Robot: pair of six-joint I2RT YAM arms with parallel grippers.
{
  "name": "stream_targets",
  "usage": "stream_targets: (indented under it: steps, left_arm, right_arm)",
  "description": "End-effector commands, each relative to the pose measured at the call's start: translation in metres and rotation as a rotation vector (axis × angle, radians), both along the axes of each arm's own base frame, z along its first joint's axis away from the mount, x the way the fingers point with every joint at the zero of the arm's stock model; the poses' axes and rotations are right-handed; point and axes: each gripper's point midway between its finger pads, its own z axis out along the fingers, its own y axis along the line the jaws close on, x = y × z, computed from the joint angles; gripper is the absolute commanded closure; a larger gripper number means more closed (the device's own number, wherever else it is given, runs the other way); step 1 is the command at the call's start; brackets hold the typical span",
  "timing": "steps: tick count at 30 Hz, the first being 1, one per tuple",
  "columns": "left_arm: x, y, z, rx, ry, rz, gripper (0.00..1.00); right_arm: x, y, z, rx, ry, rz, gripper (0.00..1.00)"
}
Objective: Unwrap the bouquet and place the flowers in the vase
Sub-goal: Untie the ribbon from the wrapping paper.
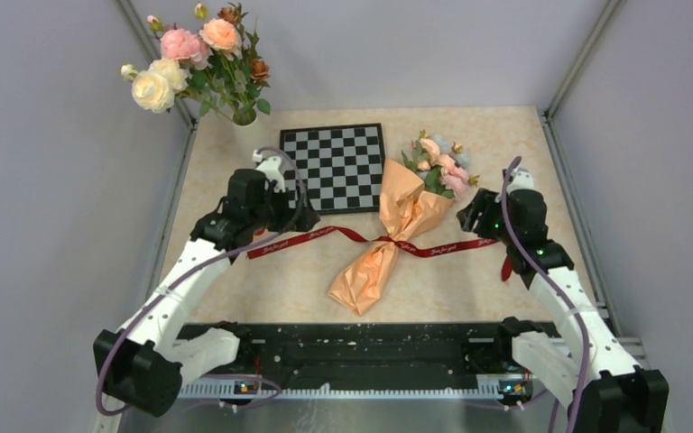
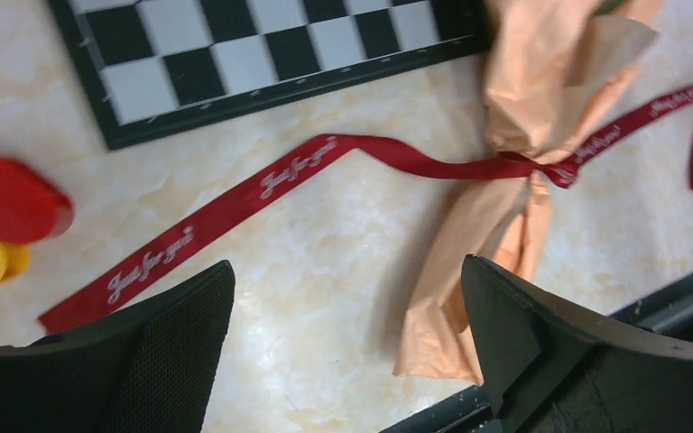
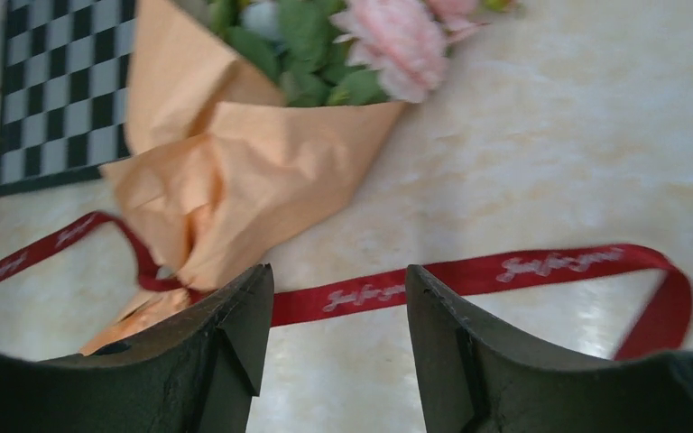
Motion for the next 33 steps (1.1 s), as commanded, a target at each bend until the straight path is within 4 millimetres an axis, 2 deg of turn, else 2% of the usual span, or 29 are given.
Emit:
stream_targets:
  steps: [1,3,7,9,14,21,24,29,33]
  left_arm:
    - [0.003,-0.045,0.022,0.015,-0.054,-0.196,0.01]
    - [0.006,-0.065,0.023,0.037,-0.090,-0.228,0.01]
    - [0.001,-0.106,0.016,-0.020,-0.095,-0.344,0.01]
    - [-0.001,-0.121,0.013,-0.066,-0.067,-0.406,0.01]
    - [-0.003,-0.143,0.012,-0.130,0.019,-0.477,0.01]
    - [-0.029,-0.151,0.003,-0.219,0.094,-0.545,0.01]
    - [-0.037,-0.152,-0.006,-0.221,0.167,-0.557,0.01]
    - [-0.035,-0.146,-0.017,-0.163,0.201,-0.531,0.01]
    - [-0.036,-0.139,-0.027,-0.123,0.218,-0.513,0.01]
  right_arm:
    - [-0.004,0.076,0.034,0.168,-0.164,0.274,0.43]
    - [-0.012,0.100,0.034,0.190,-0.162,0.362,0.43]
    - [-0.025,0.127,0.031,0.190,-0.153,0.491,0.43]
    - [-0.032,0.134,0.027,0.169,-0.152,0.539,0.44]
    - [-0.048,0.140,0.007,0.106,-0.094,0.591,0.48]
    - [-0.050,0.166,0.000,0.077,-0.067,0.668,0.51]
    - [-0.046,0.170,-0.010,0.053,-0.031,0.681,0.51]
    - [-0.034,0.171,-0.025,-0.033,0.007,0.665,0.53]
    - [-0.029,0.179,-0.021,-0.110,0.009,0.700,0.57]
